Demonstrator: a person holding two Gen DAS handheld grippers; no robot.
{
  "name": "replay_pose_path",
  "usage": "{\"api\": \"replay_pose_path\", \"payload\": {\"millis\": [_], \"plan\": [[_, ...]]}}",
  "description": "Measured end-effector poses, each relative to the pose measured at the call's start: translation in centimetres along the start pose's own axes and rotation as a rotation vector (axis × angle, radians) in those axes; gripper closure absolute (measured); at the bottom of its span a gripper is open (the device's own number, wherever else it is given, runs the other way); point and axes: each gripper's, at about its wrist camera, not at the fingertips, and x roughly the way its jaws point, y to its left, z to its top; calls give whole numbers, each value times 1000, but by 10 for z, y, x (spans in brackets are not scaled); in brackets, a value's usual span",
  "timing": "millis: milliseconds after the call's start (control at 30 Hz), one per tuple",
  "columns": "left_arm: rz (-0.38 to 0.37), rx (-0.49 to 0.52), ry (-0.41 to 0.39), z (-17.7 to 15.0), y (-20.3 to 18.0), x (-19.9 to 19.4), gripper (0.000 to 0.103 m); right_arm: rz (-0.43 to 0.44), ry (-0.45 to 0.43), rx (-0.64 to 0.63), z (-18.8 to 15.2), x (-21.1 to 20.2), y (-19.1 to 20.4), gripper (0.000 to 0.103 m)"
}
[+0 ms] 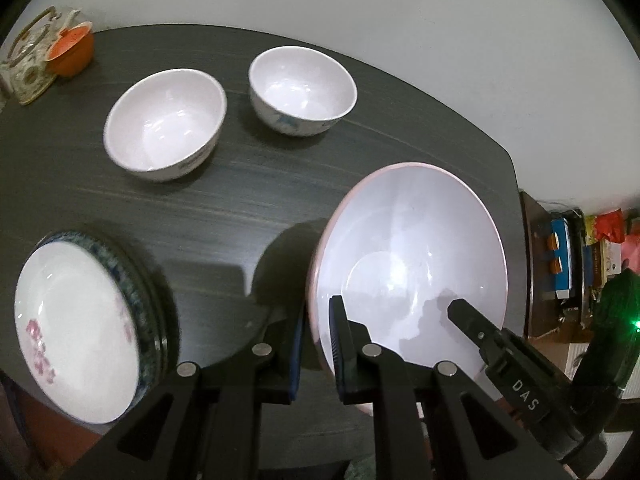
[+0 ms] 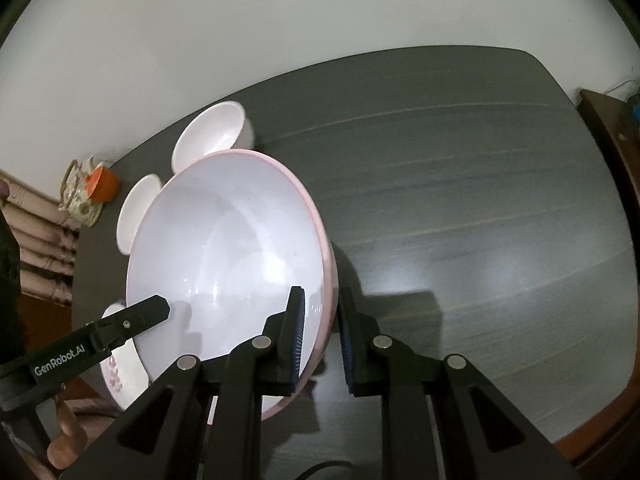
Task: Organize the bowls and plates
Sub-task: 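Lift and carry the pink bowl beside the plate stack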
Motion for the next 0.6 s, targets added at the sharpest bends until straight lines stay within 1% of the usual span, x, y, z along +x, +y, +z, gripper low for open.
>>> {"api": "replay_pose_path", "payload": {"millis": [33,67,267,467,600], "plan": [[2,-2,-4,-5,3,-4,91,1,3,-3,-6,-1,5,86],[2,-5,-6,-10,8,-8,91,5,6,-6,-14,-7,-4,86],[9,-18,-5,-32,36,-26,91,24,27,-11,-43,-8,13,86],[20,-30,5,-46,51,-27,91,25,46,-15,-63,-6,21,86],[30,-30,8,-54,55,-24,91,20,58,-21,-70,0,27,86]]}}
